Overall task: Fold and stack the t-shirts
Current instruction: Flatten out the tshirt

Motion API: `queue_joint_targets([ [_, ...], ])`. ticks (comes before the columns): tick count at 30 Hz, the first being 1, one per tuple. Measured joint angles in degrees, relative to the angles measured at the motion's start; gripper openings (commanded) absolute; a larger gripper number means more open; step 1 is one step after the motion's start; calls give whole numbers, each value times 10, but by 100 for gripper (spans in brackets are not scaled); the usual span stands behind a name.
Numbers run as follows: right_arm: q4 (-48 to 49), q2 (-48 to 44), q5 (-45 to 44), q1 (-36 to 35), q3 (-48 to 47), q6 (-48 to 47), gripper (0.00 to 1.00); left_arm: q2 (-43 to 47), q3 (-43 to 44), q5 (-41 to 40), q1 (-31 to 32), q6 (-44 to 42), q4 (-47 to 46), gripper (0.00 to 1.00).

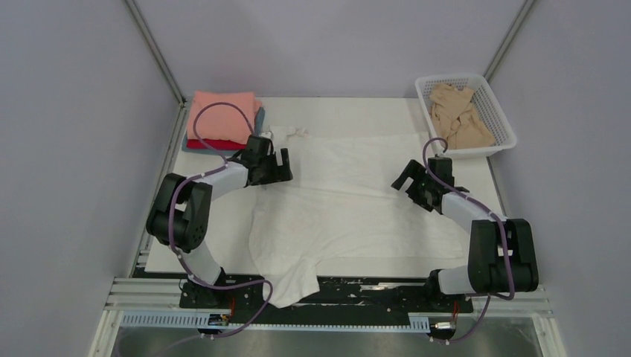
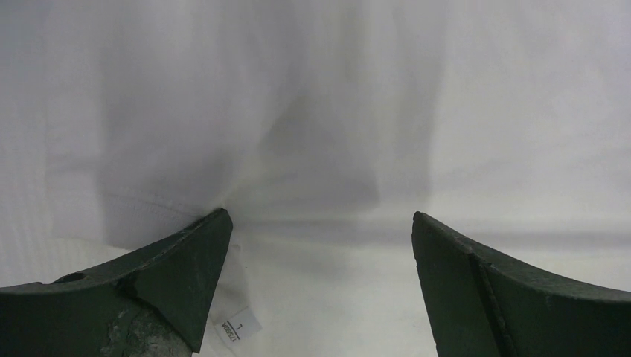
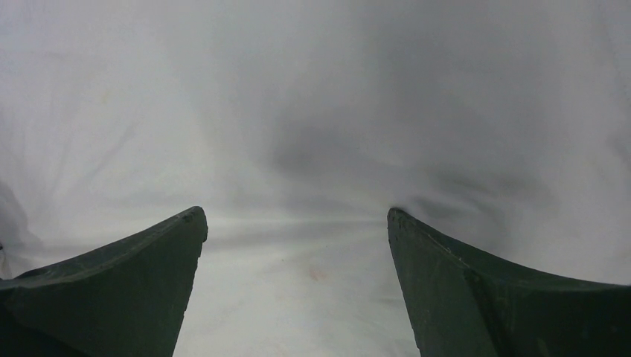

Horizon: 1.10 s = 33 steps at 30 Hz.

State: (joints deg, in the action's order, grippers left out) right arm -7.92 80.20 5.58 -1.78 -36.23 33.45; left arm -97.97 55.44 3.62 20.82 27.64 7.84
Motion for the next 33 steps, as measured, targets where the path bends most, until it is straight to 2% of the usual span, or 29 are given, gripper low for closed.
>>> queue_joint_targets([
  [9, -12, -15, -16, 30, 7, 1, 100, -2, 24, -97, -108, 9, 49, 100],
  [13, -24, -23, -25, 31, 9, -1, 100, 0, 40, -121, -126, 11, 73, 100],
  [19, -56, -68, -25, 28, 16, -9, 100, 49, 53, -49, -116, 19, 71, 100],
  [24, -58, -141, -25, 6, 16, -17, 100, 68, 67, 23, -96, 42, 21, 100],
  [28, -18, -173, -3, -17, 31, -25, 100, 3, 121, 66, -89, 85, -42, 100],
  [33, 27, -142, 40, -30, 53, -30, 100, -135, 227, 135, -86, 153, -120, 100],
])
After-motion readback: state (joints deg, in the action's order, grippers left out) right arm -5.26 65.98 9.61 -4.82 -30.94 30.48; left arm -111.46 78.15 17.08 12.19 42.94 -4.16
